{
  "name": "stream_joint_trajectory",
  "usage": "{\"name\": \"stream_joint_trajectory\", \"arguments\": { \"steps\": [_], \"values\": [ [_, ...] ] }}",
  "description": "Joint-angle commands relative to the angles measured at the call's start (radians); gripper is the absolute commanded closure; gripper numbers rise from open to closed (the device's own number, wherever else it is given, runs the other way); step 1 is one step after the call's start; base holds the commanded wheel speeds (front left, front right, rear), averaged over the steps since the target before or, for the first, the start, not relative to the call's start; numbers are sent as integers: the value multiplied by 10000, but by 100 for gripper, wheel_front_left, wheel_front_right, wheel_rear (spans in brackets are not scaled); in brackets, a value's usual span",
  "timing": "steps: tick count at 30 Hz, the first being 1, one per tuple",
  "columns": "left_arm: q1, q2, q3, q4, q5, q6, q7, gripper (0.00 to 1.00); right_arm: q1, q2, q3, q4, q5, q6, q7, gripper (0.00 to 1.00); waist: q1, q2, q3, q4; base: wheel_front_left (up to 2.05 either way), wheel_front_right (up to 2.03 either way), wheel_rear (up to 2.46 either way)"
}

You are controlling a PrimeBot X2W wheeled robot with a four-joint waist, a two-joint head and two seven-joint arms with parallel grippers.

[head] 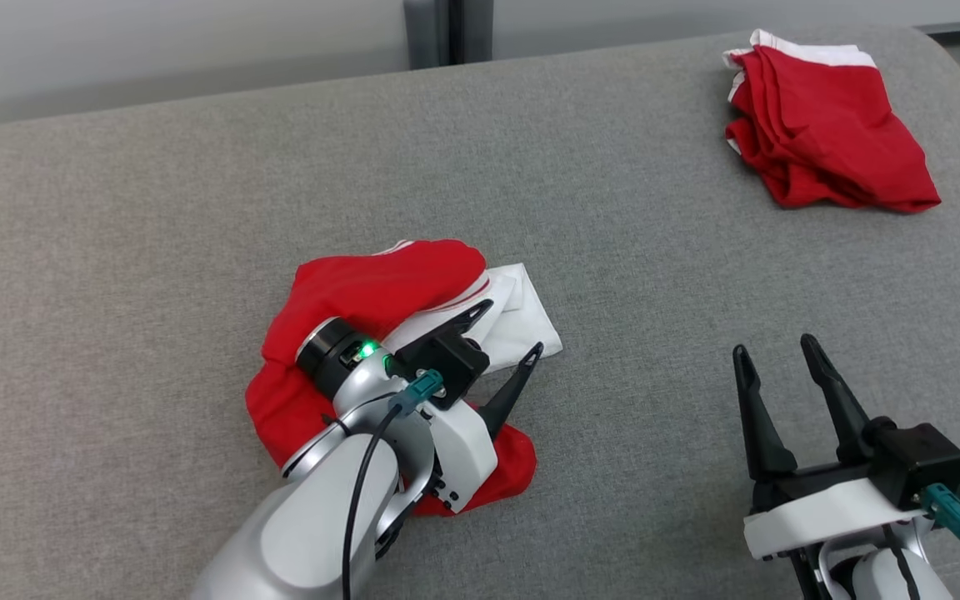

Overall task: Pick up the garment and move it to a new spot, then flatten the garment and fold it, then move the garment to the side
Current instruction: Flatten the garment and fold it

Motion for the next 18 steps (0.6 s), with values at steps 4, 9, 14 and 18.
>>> {"name": "stream_joint_trajectory", "arguments": {
  "steps": [4, 9, 14, 18],
  "values": [
    [-789, 48, -429, 1104, -38, 203, 336, 0, -311, -27, 4, -116, 33, 1, -8, 0, 0, -1, 355, -108, 0, 0, 0],
    [-1236, 48, -802, 1850, 158, 700, 211, 0, -411, -1, 44, -137, 72, 1, -8, 0, 0, -1, 477, -134, 0, 0, 0],
    [-1484, 50, -1029, 2291, -27, 1132, 60, 34, -424, 11, 50, -145, 85, 1, -8, 0, 0, -1, 477, -120, 0, 0, 0],
    [-1619, 51, -1128, 2610, -74, 1382, 111, 71, -447, 20, 89, -174, 144, 1, -8, 0, 0, -1, 423, -106, 0, 0, 0]
  ]
}}
